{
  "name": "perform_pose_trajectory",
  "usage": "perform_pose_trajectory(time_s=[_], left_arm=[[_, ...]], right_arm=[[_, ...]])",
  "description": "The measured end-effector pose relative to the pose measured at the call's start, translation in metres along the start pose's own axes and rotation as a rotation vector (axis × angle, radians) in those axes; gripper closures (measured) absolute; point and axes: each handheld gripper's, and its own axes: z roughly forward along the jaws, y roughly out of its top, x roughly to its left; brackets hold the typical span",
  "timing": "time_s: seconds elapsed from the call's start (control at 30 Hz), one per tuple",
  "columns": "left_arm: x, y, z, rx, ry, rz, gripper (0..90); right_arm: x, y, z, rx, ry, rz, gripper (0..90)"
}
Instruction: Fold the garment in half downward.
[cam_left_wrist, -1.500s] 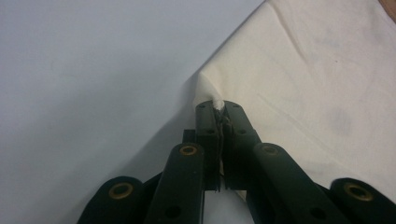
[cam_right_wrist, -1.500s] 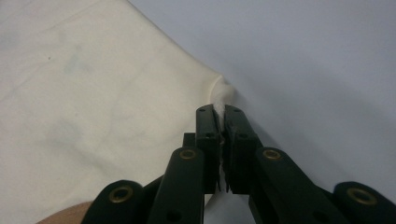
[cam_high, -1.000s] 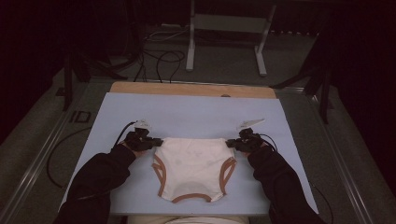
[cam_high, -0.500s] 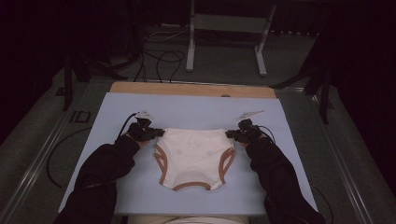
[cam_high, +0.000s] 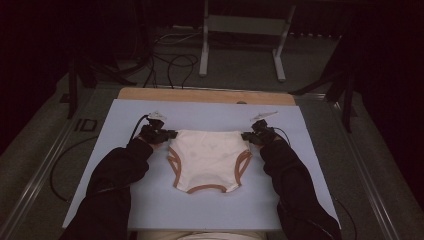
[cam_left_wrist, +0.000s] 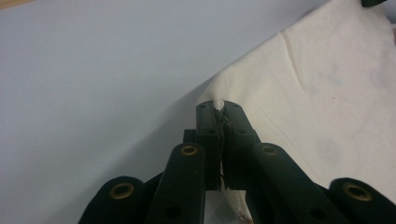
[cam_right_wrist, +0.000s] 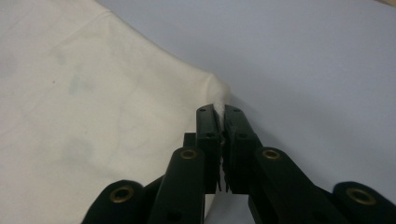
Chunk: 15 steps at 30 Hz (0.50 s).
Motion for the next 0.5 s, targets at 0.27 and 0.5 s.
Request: perform_pose_trajectory(time_s=[0.27, 0.5], left_arm=[[0.005, 0.0, 0.01, 0.027, 0.025, -0.018, 87.9], [0.008, 0.0, 0.018, 0.057, 0.041, -0.035, 87.5]], right_arm=[[-0.004, 0.006, 0.01, 0.013, -0.021, -0.009, 86.1], [-0.007, 0.005, 0.018, 0.037, -0.024, 0.009, 85.3]])
